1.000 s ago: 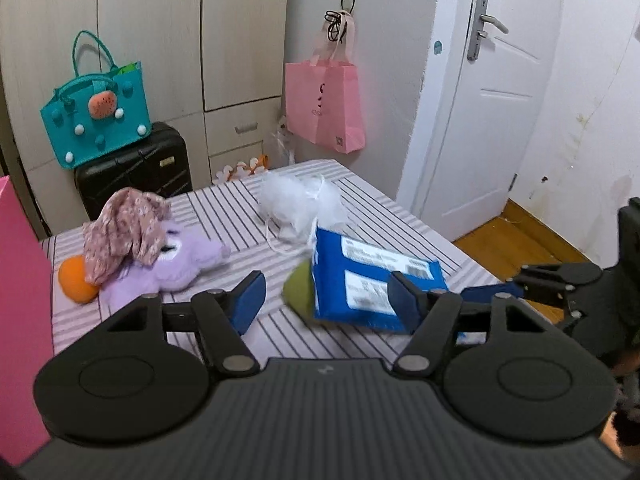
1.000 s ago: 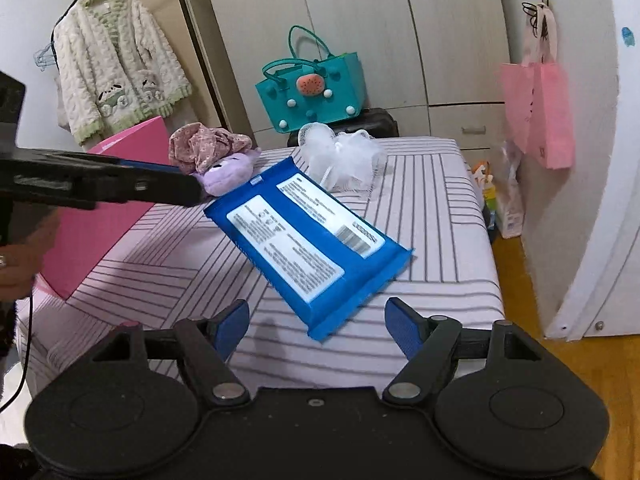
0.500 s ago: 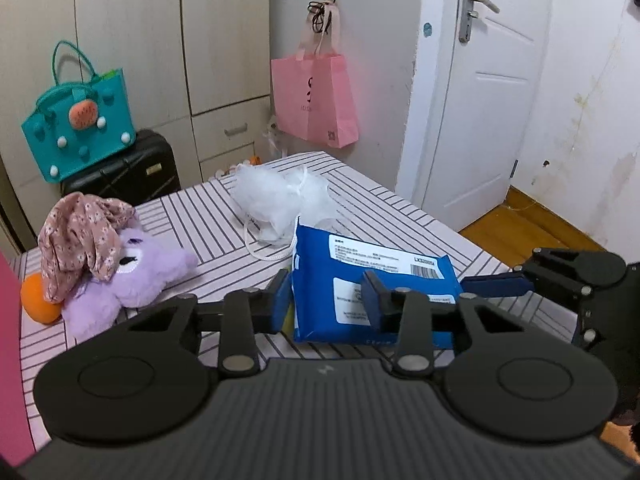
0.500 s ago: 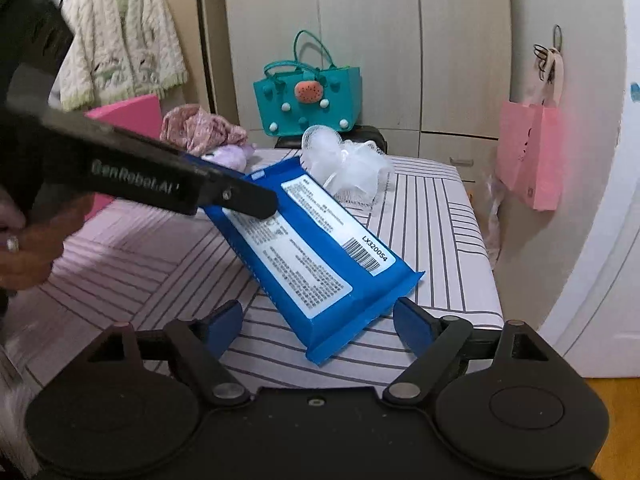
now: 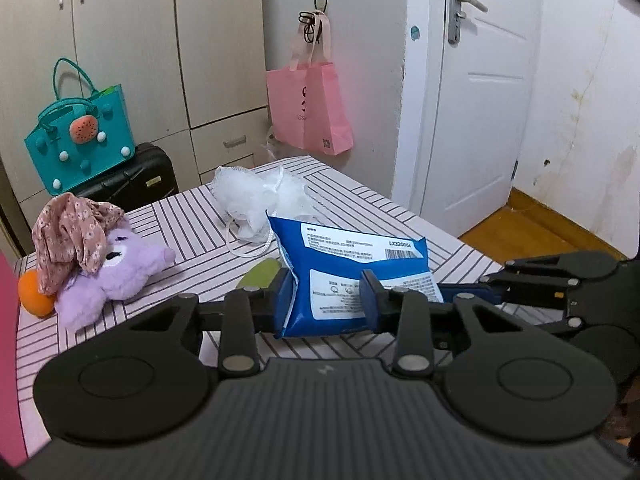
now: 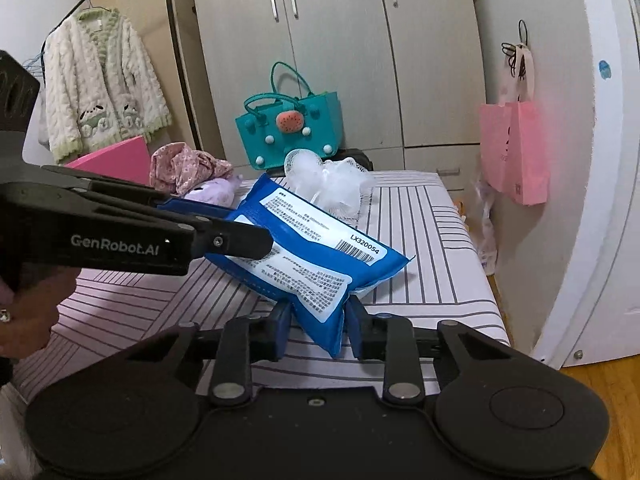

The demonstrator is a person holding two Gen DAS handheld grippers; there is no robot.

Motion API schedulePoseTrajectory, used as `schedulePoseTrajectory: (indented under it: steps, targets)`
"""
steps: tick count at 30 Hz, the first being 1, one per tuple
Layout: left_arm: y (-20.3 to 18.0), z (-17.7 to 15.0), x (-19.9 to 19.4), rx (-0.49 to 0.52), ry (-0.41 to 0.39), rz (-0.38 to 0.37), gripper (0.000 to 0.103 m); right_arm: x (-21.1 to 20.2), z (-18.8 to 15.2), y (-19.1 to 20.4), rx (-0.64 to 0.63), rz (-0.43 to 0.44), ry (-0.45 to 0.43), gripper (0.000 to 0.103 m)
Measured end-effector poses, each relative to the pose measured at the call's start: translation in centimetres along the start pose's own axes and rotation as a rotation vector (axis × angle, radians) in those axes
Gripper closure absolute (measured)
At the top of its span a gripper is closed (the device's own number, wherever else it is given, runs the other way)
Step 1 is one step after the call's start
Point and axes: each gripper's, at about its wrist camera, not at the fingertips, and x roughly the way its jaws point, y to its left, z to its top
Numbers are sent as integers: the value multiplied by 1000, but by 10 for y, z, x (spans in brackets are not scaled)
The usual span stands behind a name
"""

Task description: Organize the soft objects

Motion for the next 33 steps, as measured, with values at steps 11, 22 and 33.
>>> schedulePoseTrajectory:
  steps: [11, 22, 33]
  targets:
    - [-6, -2, -20, -18, -28, 11, 68, -10, 10, 8, 21, -11, 19, 70]
    - [-12, -7, -64, -33, -10, 64, 68, -37, 16, 39, 30, 10, 83, 70]
    - [3, -35, -108, -150, 50, 79, 67, -56, 11, 77, 2, 84, 187, 70]
